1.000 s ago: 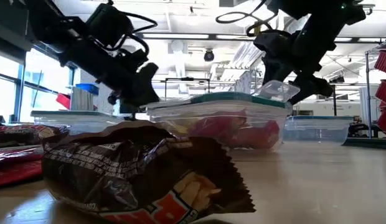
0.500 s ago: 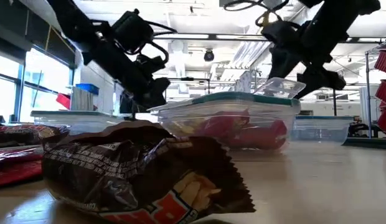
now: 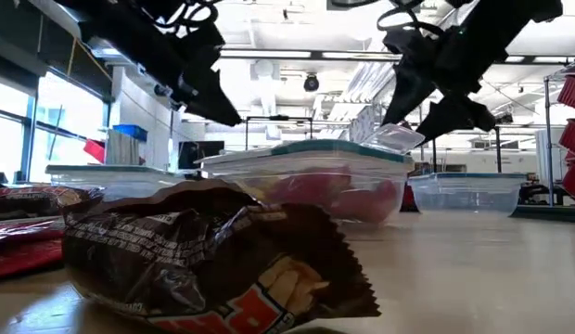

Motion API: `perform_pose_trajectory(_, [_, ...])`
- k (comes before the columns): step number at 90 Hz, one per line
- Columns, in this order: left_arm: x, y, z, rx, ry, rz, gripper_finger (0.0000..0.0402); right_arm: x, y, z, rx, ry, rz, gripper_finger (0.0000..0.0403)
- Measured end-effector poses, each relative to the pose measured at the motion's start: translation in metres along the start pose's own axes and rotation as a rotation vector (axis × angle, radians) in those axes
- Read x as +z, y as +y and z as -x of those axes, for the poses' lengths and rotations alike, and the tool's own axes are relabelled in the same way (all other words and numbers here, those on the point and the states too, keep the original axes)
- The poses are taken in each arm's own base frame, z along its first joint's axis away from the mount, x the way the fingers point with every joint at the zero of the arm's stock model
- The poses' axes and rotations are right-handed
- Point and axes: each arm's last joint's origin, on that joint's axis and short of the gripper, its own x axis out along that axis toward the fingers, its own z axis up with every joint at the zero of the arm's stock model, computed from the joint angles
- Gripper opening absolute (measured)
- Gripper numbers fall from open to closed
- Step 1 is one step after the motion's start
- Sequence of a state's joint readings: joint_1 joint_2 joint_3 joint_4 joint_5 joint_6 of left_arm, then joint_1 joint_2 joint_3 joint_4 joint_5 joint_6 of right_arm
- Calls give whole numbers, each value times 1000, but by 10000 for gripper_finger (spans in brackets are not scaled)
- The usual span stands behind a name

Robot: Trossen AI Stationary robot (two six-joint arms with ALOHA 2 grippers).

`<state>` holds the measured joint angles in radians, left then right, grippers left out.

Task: Sort candy
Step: Open the transparent bin

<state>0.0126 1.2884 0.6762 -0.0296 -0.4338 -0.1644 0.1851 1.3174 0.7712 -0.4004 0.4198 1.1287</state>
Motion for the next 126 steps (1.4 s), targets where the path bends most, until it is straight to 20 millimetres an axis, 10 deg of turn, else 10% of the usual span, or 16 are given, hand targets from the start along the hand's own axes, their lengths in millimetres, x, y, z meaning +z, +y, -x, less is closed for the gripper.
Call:
perform_pose_trajectory(23, [-17,-8,7,-147,184,27,126,7,17,-4,147,-82,119,209])
perform_pose_trajectory(58, [-30,-22,-7,-113,245,11,126,6,20,-73,148,-90,177,208])
perform_pose_trajectory(92, [-29,-2,-24,237,157,-31,126,-4,31,-56,230,-57,227,208])
perform_pose_trajectory(126, [-27,-17,-2,-174,230,-45,126,-6,28,-59,148,-126,320,208])
